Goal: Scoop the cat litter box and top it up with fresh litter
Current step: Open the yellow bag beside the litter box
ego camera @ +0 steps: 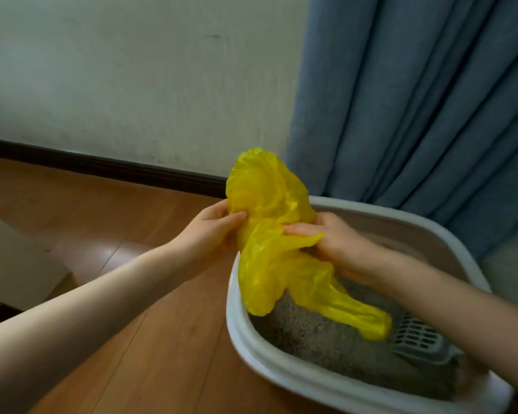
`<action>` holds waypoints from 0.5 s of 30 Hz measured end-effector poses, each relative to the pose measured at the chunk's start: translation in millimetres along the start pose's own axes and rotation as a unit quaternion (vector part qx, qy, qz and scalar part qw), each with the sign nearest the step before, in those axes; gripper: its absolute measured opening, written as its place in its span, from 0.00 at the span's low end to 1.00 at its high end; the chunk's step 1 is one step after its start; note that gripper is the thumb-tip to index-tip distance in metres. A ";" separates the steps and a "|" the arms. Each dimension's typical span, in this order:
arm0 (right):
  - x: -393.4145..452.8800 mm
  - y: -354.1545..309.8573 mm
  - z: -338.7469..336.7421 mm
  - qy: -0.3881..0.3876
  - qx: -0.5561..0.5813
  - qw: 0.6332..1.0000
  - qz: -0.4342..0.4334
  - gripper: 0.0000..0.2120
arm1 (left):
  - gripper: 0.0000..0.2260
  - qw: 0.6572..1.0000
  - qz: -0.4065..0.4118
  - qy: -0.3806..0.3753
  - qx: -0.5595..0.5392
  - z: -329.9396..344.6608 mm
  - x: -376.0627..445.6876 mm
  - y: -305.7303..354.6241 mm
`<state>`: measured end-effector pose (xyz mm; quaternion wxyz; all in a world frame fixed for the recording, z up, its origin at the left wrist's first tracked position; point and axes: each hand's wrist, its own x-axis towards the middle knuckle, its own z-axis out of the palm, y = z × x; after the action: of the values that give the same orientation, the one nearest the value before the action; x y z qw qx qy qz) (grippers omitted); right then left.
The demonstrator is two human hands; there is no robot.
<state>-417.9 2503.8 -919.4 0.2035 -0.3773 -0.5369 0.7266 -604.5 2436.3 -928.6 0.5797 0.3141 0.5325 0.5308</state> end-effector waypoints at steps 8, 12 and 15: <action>-26.2 7.5 -49.2 0.255 -0.159 0.949 -0.094 0.08 | 0.19 0.986 0.045 0.013 0.158 50.1 4.4 -1.2; -25.1 3.6 -35.2 0.167 -0.040 0.983 -0.065 0.09 | 0.33 0.953 0.078 -0.109 0.270 74.3 -8.5 -13.6; -21.5 -5.7 -26.3 0.092 0.022 0.994 -0.061 0.14 | 0.14 0.965 0.124 -0.029 0.230 56.6 -3.6 -15.3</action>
<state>-384.8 2507.2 -910.6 0.3041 -0.4048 -0.5214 0.6868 -545.9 2440.6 -928.5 0.4366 0.5180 0.5800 0.4525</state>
